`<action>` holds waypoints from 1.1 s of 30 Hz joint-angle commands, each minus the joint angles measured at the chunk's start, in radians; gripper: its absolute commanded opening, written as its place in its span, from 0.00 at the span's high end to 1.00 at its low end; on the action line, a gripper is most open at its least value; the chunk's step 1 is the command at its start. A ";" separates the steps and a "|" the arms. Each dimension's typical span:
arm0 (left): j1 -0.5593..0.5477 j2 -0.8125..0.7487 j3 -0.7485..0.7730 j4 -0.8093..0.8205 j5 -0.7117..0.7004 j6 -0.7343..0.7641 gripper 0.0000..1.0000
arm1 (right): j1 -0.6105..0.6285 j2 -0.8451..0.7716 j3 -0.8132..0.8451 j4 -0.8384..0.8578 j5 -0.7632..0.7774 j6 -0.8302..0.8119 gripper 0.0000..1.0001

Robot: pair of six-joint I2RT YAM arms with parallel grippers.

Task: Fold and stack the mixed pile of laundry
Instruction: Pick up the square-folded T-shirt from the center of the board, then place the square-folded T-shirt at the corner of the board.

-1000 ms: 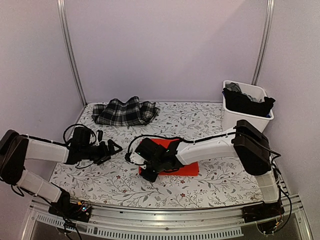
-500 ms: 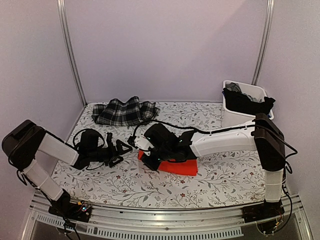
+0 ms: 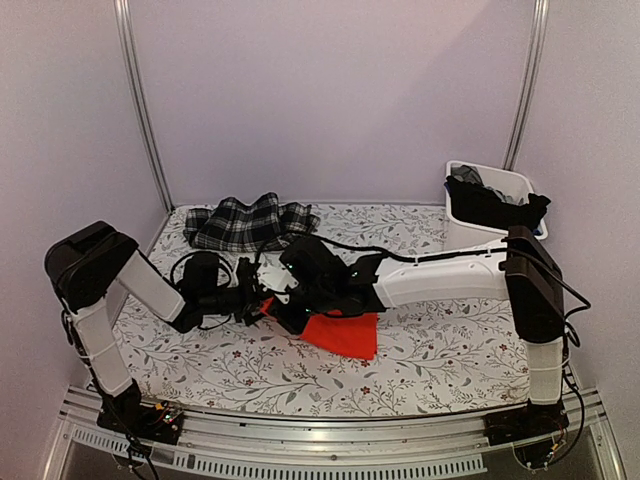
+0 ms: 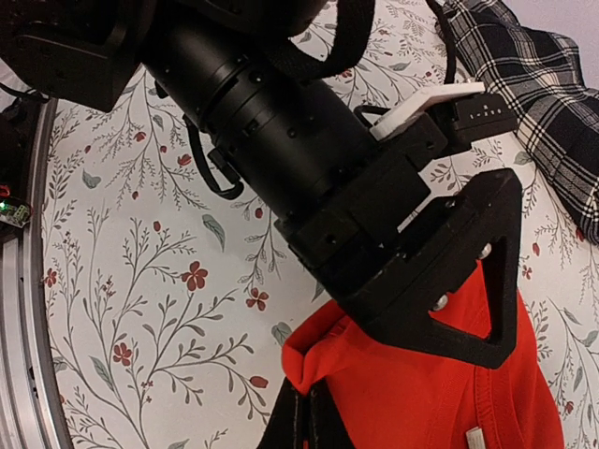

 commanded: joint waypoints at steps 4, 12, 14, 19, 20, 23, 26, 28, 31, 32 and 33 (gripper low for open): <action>-0.015 0.117 -0.002 0.111 0.076 -0.047 0.14 | -0.003 0.042 0.037 0.007 -0.023 -0.023 1.00; -0.017 0.111 0.104 -0.124 0.053 0.097 0.98 | -0.003 0.036 0.030 0.018 -0.049 -0.023 0.96; -0.024 0.101 0.168 -0.288 -0.004 0.176 1.00 | -0.003 0.028 0.024 0.021 -0.053 -0.020 0.88; -0.041 0.098 0.363 -0.704 -0.203 0.402 1.00 | -0.023 -0.052 -0.075 0.063 -0.063 0.028 0.51; -0.043 0.104 0.399 -0.768 -0.252 0.435 1.00 | -0.033 -0.076 -0.120 0.087 -0.070 0.043 0.46; -0.053 0.128 0.513 -0.938 -0.376 0.544 1.00 | -0.064 -0.201 -0.260 0.156 -0.085 0.100 0.35; -0.061 0.165 0.651 -1.075 -0.451 0.653 1.00 | -0.100 -0.323 -0.397 0.186 -0.083 0.158 0.31; -0.066 0.183 0.739 -1.139 -0.500 0.711 1.00 | -0.128 -0.393 -0.469 0.222 -0.076 0.186 0.29; -0.068 0.205 0.846 -1.195 -0.562 0.784 1.00 | -0.181 -0.489 -0.569 0.247 -0.066 0.219 0.26; -0.068 0.216 0.905 -1.218 -0.589 0.804 1.00 | -0.198 -0.512 -0.600 0.258 -0.069 0.228 0.25; -0.069 0.232 0.952 -1.242 -0.603 0.817 1.00 | -0.213 -0.541 -0.630 0.267 -0.072 0.237 0.25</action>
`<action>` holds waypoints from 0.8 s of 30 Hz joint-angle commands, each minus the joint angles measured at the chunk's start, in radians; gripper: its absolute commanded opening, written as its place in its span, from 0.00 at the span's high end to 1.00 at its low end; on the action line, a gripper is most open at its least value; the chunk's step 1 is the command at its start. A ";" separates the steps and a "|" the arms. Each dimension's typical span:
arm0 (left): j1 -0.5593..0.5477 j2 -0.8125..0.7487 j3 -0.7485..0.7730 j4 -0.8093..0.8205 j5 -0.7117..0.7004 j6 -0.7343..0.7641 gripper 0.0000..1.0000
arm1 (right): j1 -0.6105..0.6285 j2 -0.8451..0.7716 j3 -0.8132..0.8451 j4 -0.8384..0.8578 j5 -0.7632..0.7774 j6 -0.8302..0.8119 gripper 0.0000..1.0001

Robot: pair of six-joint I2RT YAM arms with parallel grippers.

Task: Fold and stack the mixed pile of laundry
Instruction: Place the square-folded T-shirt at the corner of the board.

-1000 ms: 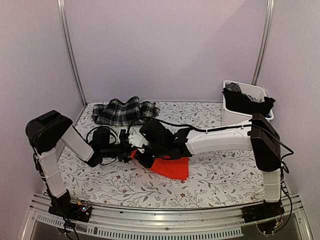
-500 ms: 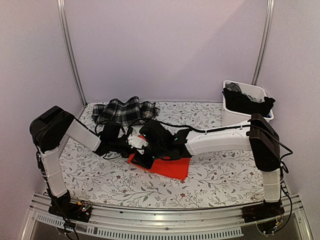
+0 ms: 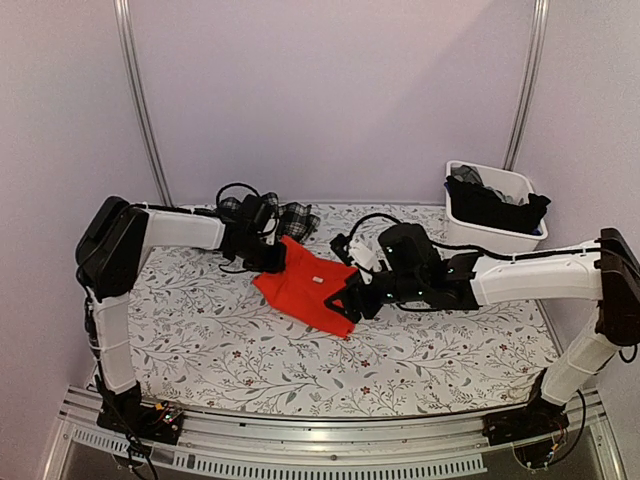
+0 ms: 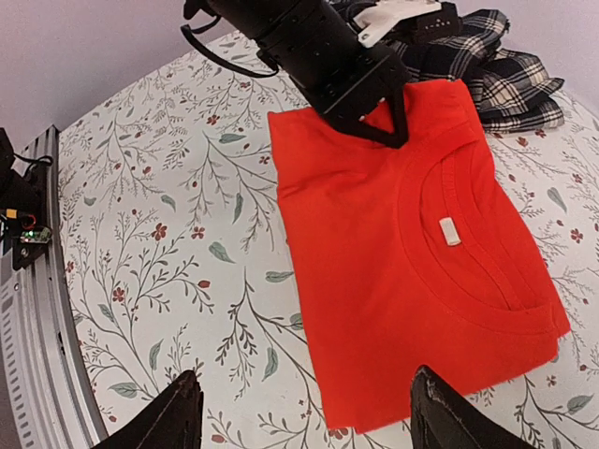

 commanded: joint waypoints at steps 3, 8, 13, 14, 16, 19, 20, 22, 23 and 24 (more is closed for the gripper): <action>-0.011 0.095 0.293 -0.207 -0.159 0.186 1.00 | -0.081 -0.156 -0.161 0.087 0.001 0.090 0.24; -0.011 0.189 0.495 -0.266 -0.203 0.252 1.00 | -0.100 -0.198 -0.214 0.095 -0.001 0.096 0.24; 0.015 0.267 0.702 -0.335 -0.218 0.284 1.00 | -0.101 -0.194 -0.231 0.110 -0.007 0.101 0.24; 0.019 0.275 0.729 -0.340 -0.216 0.291 1.00 | -0.102 -0.191 -0.232 0.112 -0.009 0.102 0.24; 0.032 0.288 0.780 -0.351 -0.214 0.296 1.00 | -0.102 -0.183 -0.234 0.115 -0.011 0.105 0.23; 0.050 0.293 0.823 -0.357 -0.198 0.301 1.00 | -0.103 -0.172 -0.236 0.120 -0.013 0.105 0.24; 0.056 0.291 0.835 -0.360 -0.199 0.302 1.00 | -0.103 -0.168 -0.237 0.122 -0.013 0.105 0.24; 0.064 0.287 0.856 -0.366 -0.198 0.312 1.00 | -0.103 -0.163 -0.239 0.127 -0.014 0.106 0.23; 0.070 0.286 0.868 -0.371 -0.205 0.312 1.00 | -0.102 -0.162 -0.240 0.129 -0.016 0.106 0.23; 0.076 0.285 0.874 -0.374 -0.203 0.311 1.00 | -0.103 -0.159 -0.241 0.131 -0.017 0.107 0.23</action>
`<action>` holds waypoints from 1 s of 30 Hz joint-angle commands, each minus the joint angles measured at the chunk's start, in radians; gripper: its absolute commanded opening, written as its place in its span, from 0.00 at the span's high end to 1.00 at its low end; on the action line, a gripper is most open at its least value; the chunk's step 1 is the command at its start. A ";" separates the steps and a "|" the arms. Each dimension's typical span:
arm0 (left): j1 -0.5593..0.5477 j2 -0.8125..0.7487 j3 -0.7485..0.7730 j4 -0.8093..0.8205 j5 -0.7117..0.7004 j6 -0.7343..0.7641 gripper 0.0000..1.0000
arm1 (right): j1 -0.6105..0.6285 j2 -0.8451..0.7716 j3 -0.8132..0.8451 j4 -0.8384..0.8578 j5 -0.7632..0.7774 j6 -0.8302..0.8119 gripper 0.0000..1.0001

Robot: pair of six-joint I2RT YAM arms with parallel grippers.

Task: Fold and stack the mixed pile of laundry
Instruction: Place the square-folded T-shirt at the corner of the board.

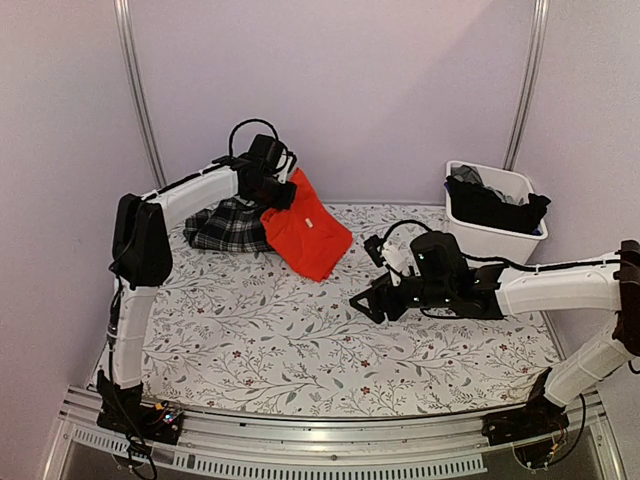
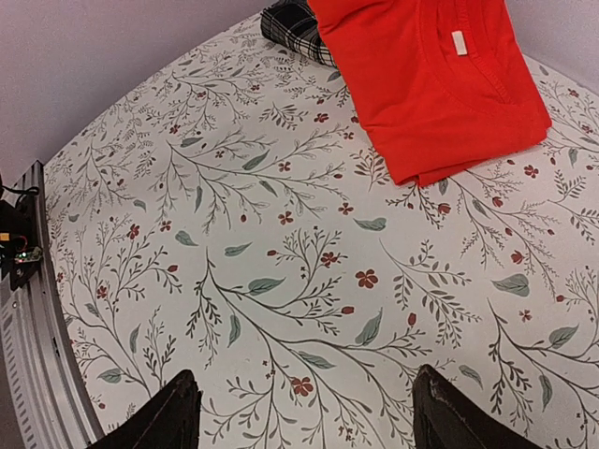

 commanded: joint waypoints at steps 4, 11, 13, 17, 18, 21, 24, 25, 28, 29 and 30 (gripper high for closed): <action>0.067 -0.009 0.081 -0.026 0.014 0.021 1.00 | -0.006 0.020 -0.014 0.037 -0.015 0.013 0.23; 0.093 -0.049 0.102 -0.030 0.027 0.053 1.00 | -0.006 0.030 -0.012 0.037 -0.019 0.012 0.24; 0.110 -0.057 0.120 -0.051 0.031 0.051 1.00 | -0.006 0.034 -0.011 0.037 -0.021 0.013 0.24; 0.143 -0.088 0.108 -0.053 0.067 0.043 1.00 | -0.006 0.037 -0.011 0.038 -0.021 0.014 0.24; 0.148 -0.094 0.101 -0.051 0.072 0.044 1.00 | -0.006 0.038 -0.009 0.038 -0.021 0.012 0.23; 0.163 -0.111 0.078 -0.041 0.078 0.049 1.00 | -0.006 0.047 -0.003 0.038 -0.021 0.011 0.23; 0.179 -0.123 0.055 -0.030 0.093 0.046 1.00 | -0.006 0.056 0.004 0.037 -0.023 0.009 0.23; 0.184 -0.127 0.048 -0.026 0.092 0.042 1.00 | -0.005 0.059 0.007 0.037 -0.024 0.007 0.23; 0.209 -0.133 0.040 -0.015 0.084 0.014 1.00 | -0.007 0.068 0.014 0.038 -0.027 0.003 0.23; 0.221 -0.133 0.035 -0.010 0.085 0.002 1.00 | -0.007 0.071 0.018 0.037 -0.030 0.002 0.23; 0.236 -0.133 0.026 -0.001 0.096 -0.009 1.00 | -0.007 0.077 0.021 0.037 -0.032 0.000 0.23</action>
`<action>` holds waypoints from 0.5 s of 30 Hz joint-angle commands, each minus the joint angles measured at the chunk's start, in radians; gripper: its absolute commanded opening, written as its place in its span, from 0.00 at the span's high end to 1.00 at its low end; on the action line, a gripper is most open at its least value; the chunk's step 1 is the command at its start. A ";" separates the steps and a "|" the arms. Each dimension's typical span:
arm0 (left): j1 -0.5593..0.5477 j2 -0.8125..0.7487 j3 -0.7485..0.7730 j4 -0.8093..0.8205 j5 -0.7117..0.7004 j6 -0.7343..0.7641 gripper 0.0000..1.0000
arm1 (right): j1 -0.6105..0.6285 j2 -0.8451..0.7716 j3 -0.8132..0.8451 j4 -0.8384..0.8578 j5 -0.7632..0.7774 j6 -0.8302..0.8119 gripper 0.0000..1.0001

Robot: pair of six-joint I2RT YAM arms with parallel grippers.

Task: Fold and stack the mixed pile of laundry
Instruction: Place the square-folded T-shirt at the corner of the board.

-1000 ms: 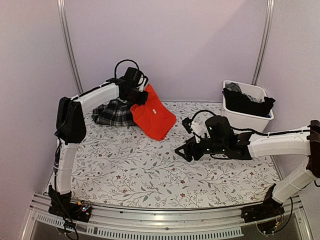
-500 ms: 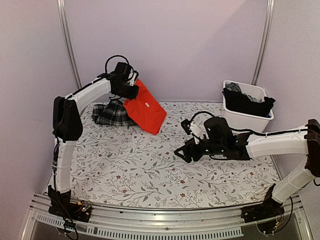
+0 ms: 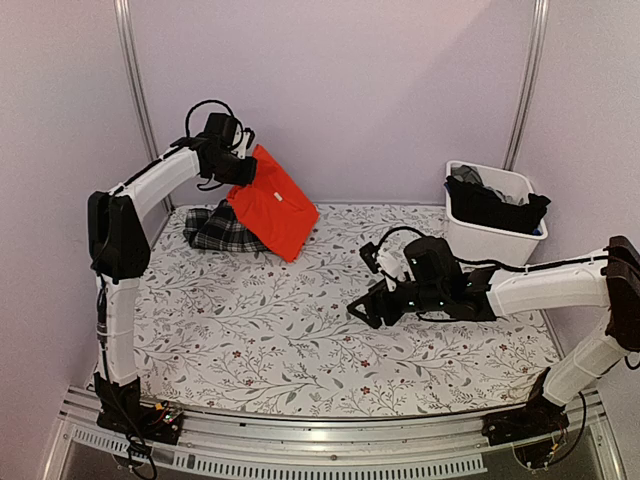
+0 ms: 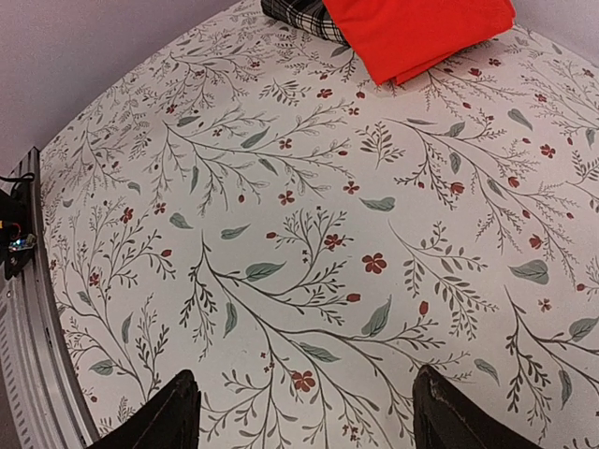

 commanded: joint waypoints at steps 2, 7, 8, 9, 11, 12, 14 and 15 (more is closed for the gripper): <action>0.078 -0.056 -0.050 0.075 0.017 -0.053 1.00 | -0.007 0.032 0.028 0.018 -0.017 -0.004 0.23; 0.121 -0.060 -0.158 0.156 0.054 -0.083 1.00 | -0.007 0.043 0.031 0.018 -0.022 -0.003 0.23; 0.127 -0.062 -0.185 0.174 0.044 -0.096 1.00 | -0.007 0.044 0.031 0.018 -0.021 -0.004 0.23; 0.136 -0.067 -0.214 0.193 0.032 -0.110 1.00 | -0.007 0.045 0.031 0.018 -0.022 -0.004 0.23; 0.154 -0.078 -0.287 0.244 0.028 -0.144 1.00 | -0.007 0.048 0.031 0.017 -0.022 -0.005 0.23; 0.163 -0.079 -0.312 0.264 0.028 -0.156 1.00 | -0.007 0.051 0.031 0.015 -0.022 -0.004 0.23; 0.184 -0.074 -0.342 0.293 0.001 -0.178 1.00 | -0.008 0.055 0.034 0.014 -0.023 -0.003 0.23; 0.195 -0.068 -0.353 0.309 -0.006 -0.188 1.00 | -0.008 0.056 0.035 0.012 -0.023 -0.003 0.23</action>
